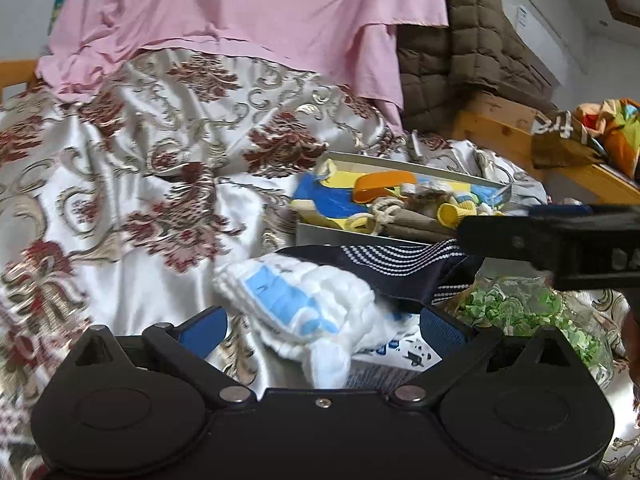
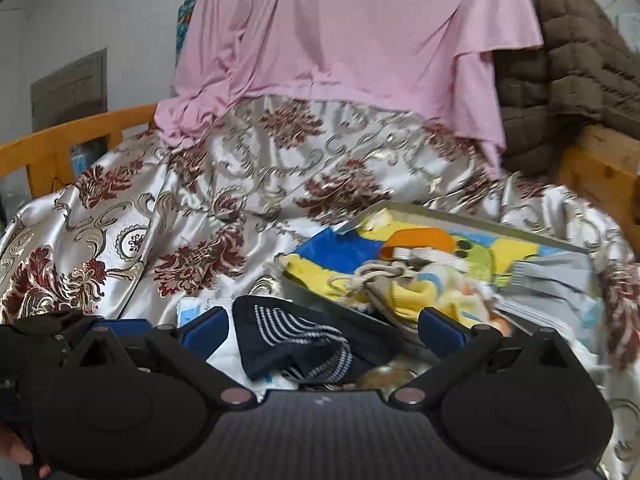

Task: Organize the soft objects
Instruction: 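Grasp the white-blue cloth with the left tool while the right tool grasps the navy striped sock, then carry the cloth with the left tool while the right tool carries the sock to the tray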

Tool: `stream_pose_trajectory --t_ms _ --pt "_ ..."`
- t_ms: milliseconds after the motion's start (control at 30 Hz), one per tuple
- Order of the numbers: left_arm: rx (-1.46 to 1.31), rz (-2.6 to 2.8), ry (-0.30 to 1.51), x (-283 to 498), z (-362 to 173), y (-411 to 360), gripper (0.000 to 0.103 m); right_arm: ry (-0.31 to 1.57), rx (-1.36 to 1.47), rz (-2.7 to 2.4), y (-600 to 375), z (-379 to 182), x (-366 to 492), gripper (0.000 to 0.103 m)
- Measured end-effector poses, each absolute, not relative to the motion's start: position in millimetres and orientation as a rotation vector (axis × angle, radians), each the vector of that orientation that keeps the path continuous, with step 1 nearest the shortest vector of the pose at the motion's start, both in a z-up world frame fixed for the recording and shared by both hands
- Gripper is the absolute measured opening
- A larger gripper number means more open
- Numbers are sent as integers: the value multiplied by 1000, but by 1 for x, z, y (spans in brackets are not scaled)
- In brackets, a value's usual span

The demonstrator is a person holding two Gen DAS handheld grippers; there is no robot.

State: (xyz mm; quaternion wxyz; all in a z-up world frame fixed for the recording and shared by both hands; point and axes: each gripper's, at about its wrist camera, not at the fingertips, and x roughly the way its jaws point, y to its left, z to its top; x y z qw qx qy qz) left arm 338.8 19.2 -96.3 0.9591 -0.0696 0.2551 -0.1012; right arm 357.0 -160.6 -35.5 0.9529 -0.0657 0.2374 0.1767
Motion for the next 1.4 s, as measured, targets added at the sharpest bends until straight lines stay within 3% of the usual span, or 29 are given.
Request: stream_pose_trajectory --t_ms 267,700,867,1100,1400 --pt "-169 -200 505 354 -102 20 102 586 -66 386 -154 -48 383 102" --pt "-127 -195 503 356 -108 16 81 671 -15 395 -151 -63 398 72" --pt "-135 -188 517 357 -111 18 75 687 3 394 -153 -65 401 69" --pt "-177 -183 511 357 -113 24 62 694 5 373 -154 -66 402 39" --pt "-202 -218 502 354 -113 25 42 687 -24 374 -150 -69 397 12"
